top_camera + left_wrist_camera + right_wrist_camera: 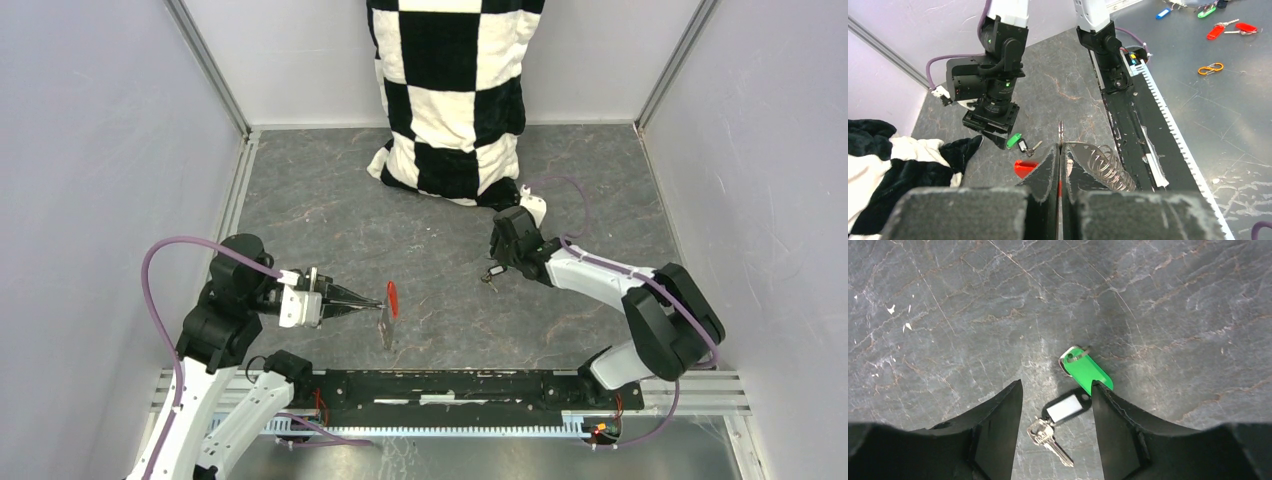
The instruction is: Put the keys on the keyring
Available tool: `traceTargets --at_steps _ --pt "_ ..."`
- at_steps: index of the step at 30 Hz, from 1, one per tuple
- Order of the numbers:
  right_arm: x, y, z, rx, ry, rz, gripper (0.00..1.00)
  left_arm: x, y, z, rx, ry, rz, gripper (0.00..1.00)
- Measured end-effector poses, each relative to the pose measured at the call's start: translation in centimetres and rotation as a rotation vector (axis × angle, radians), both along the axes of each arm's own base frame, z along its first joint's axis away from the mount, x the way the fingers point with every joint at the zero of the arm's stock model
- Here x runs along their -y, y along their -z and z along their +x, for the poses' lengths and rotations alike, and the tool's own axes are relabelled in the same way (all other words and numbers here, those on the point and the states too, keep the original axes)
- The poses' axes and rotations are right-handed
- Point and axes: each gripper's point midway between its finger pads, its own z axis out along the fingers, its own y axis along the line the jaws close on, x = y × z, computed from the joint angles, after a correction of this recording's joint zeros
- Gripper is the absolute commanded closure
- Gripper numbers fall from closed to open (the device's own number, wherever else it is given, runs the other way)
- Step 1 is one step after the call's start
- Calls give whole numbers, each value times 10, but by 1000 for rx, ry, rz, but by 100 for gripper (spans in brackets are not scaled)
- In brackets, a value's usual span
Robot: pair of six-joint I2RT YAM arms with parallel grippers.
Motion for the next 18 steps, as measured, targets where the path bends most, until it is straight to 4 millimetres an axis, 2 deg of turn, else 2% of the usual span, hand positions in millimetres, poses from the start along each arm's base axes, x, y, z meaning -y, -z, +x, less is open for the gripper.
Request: traceTargets --at_steps 6,18 --pt "-8 5 12 -11 11 -12 44 0 -1 0 -13 -2 -1 98" --pt "-3 17 12 -46 46 -55 47 -1 -3 -3 1 -1 -7 98"
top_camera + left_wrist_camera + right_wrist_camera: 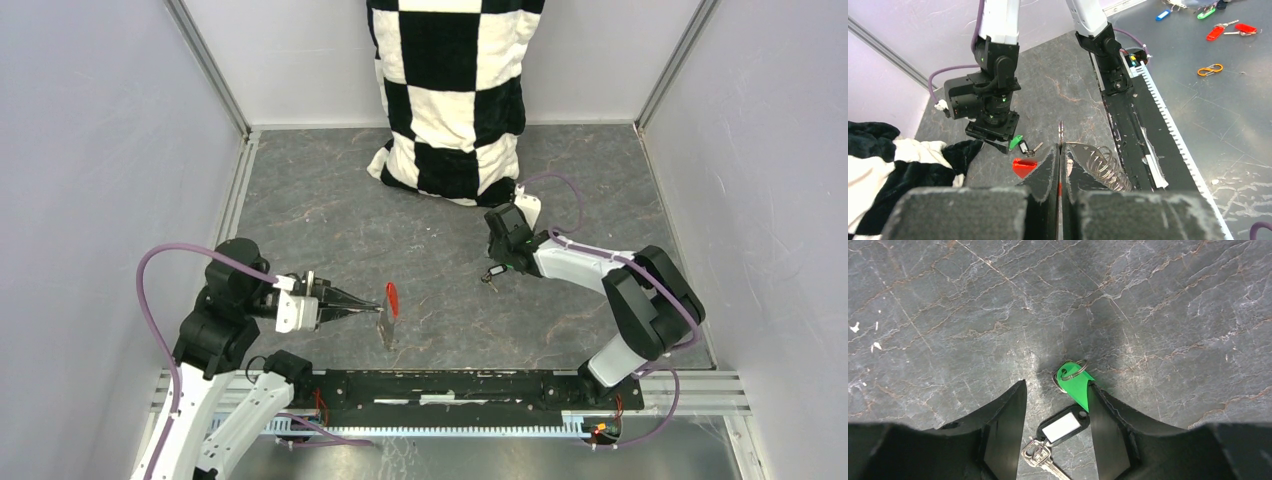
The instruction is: Put the keys on the keyring
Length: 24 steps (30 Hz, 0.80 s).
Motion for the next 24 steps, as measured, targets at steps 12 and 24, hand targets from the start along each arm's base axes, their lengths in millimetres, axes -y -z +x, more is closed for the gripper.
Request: traceTargets --at_steps 12,24 --pt "4 8 10 0 19 -62 58 -1 -3 -5 11 7 -10 98" --pt "13 12 14 -1 7 -141 79 -2 -4 -8 10 6 -13 98"
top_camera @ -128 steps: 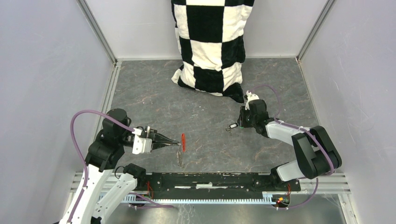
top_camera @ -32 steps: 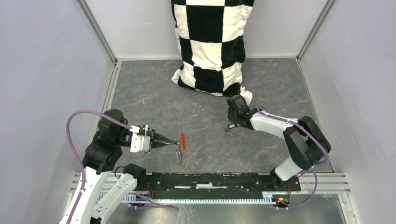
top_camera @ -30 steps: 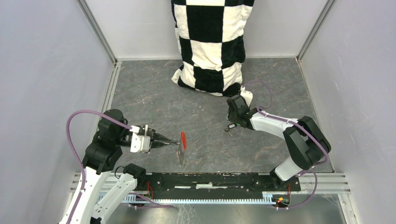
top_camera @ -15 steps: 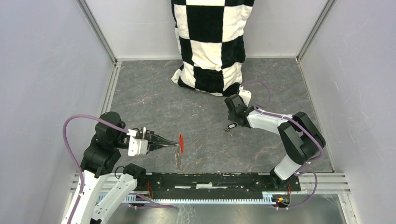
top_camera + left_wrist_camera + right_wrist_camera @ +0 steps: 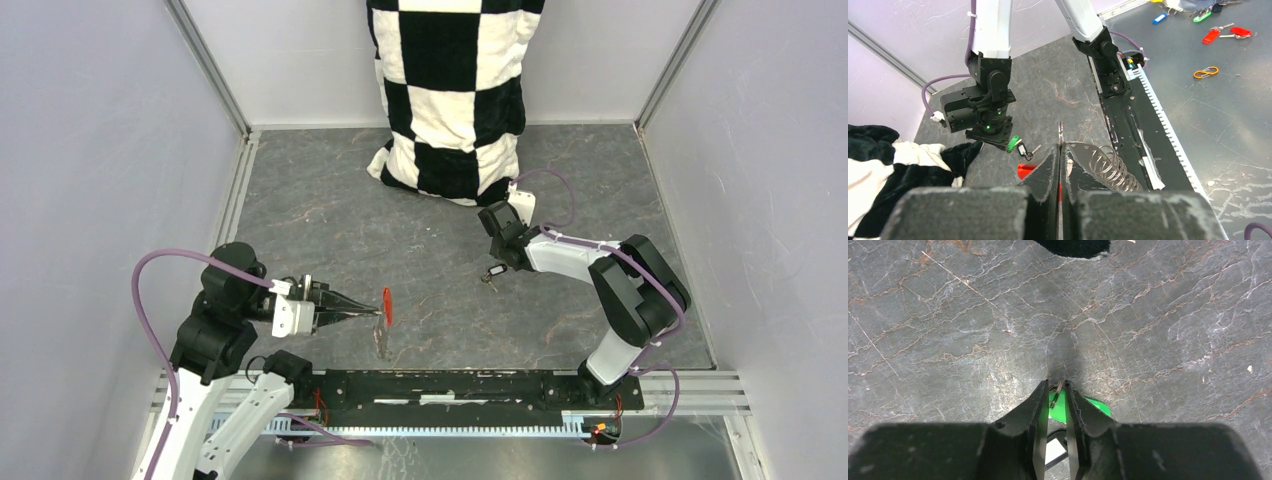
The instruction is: Put the keys on the keyring
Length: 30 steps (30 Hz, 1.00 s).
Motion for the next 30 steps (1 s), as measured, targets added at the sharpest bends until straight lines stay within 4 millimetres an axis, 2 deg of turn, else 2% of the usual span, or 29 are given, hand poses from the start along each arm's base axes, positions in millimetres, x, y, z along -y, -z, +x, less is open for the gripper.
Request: traceTargets --at_steps 5,10,16,19,21,24,30 --pt "1 0 0 -2 -11 -15 82 -1 -1 -2 6 0 -2 98" --pt "2 -5 4 7 -22 -34 99 -1 -1 -3 10 0 -4 98" --pt "0 -10 8 16 -59 -58 100 -1 -1 -3 9 0 -3 98" --pt "-6 -16 8 24 -136 -66 100 -1 -1 -4 9 3 -4 98" --pt "-15 -29 5 63 -224 -47 100 -1 -1 -6 7 15 -7 98" --pt "-38 -62 -9 163 -411 9 100 -1 -2 -9 2 36 -10 98" --pt "-103 -164 -63 509 -913 98 100 2 -2 -13 -3 92 -18 98"
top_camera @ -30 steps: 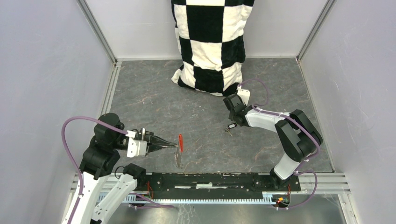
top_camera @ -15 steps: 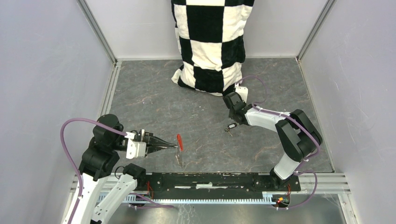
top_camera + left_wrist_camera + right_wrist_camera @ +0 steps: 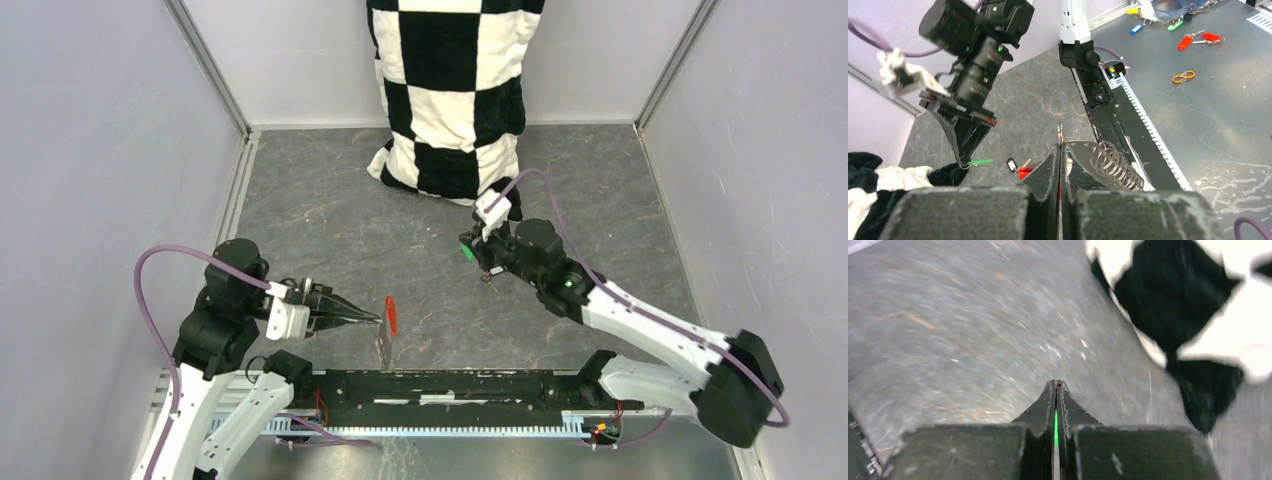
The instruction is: Put the keys on the keyring
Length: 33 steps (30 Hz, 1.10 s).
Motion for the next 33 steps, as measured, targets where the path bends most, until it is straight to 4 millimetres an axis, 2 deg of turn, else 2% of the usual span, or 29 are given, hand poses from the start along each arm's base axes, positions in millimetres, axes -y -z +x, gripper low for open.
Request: traceTargets --at_steps 2,4,10,15,17,21,27,33 --pt "-19 -35 -25 141 -168 14 100 1 -1 -2 15 22 -7 98" --pt "-34 -60 -49 253 -309 13 100 1 -2 -4 41 43 -18 98" --pt "-69 -116 -102 474 -600 -27 100 0 -8 -7 193 63 -56 98" --pt "-83 -160 -136 599 -727 -40 100 0 -12 -6 235 64 -65 98" --pt "-87 -171 -149 629 -771 -46 100 0 -16 -7 243 65 -69 98" --pt "-90 -178 -171 669 -862 -68 100 -1 -25 -11 246 81 -78 98" --pt "-91 -163 -195 691 -993 -123 100 0 -32 -17 165 133 -78 98" --pt "-94 -163 -216 742 -1096 -109 99 1 -30 -19 66 163 -63 98"
